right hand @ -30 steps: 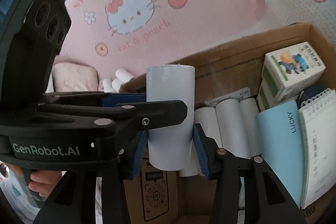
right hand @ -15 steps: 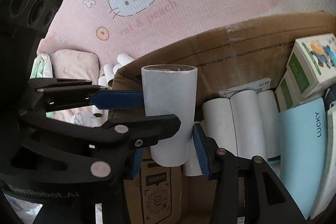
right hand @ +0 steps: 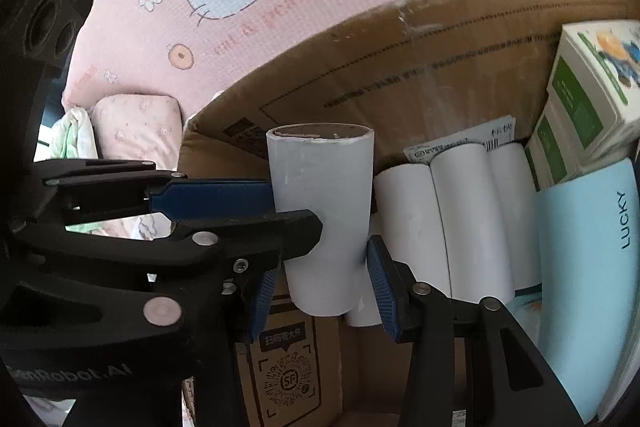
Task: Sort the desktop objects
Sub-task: 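Lower the tube into the box and open the left gripper, then open the right gripper and withdraw both grippers from the box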
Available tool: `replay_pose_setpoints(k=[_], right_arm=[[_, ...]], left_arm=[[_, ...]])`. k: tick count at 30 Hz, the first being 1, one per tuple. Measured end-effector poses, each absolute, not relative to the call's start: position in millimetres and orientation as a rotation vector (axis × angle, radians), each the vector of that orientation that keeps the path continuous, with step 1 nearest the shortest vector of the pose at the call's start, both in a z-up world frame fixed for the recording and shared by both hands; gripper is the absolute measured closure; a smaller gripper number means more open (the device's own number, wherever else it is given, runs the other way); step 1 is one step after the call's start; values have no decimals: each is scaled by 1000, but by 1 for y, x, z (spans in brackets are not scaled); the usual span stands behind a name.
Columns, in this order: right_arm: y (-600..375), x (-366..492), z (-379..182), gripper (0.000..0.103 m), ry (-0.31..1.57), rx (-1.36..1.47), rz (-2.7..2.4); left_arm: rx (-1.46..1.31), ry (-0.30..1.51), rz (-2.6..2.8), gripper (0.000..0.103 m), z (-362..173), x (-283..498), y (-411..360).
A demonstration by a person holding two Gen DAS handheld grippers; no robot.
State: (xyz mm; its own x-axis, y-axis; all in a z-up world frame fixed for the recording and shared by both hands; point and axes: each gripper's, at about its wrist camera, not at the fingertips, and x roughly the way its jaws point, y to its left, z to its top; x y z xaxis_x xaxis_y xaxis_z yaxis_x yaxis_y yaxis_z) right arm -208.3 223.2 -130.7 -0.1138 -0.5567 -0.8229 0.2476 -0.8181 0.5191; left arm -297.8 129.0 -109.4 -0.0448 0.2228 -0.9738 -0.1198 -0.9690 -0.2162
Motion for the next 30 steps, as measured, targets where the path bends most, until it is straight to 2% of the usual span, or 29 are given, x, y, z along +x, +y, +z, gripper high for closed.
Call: replay_pose_setpoints(k=[1, 2, 4, 7, 14, 19, 22, 24, 26, 28, 30], right_arm=[[224, -209, -134, 61, -350, 1657, -1967], [225, -210, -138, 61, -357, 1694, -1952], [226, -210, -145, 61, -383, 1737, -1922], [227, -212, -148, 62, -423, 1731, -1900], [205, -215, -159, 62, -317, 1814, -1867], [206, -212, -145, 62, -301, 1821, -1903], [219, -208, -122, 62, -300, 1819, -1972], [228, -204, -106, 62, -308, 1797, -2014], [236, -199, -87, 62, -294, 1767, -2069], [241, -193, -73, 62, -283, 1748, -2108], [244, -188, -60, 61, -252, 1739, -2149]], left_arm=[[-1991, -113, 2118, 77, -110, -297, 128], [-2005, -103, 2129, 92, -111, -298, 127], [-2026, -94, 2137, 100, -115, -299, 124], [-1998, -104, 2134, 100, -114, -299, 122], [-1983, -90, 2132, 100, -114, -300, 121], [-1927, -78, 2130, 100, -111, -293, 123], [-1841, -70, 2142, 98, -106, -286, 124], [-1732, -79, 2180, 89, -97, -280, 124], [-1625, -121, 2221, 65, -87, -274, 120], [-1527, -163, 2257, 56, -77, -268, 116], [-1436, -184, 2296, 55, -67, -262, 114]])
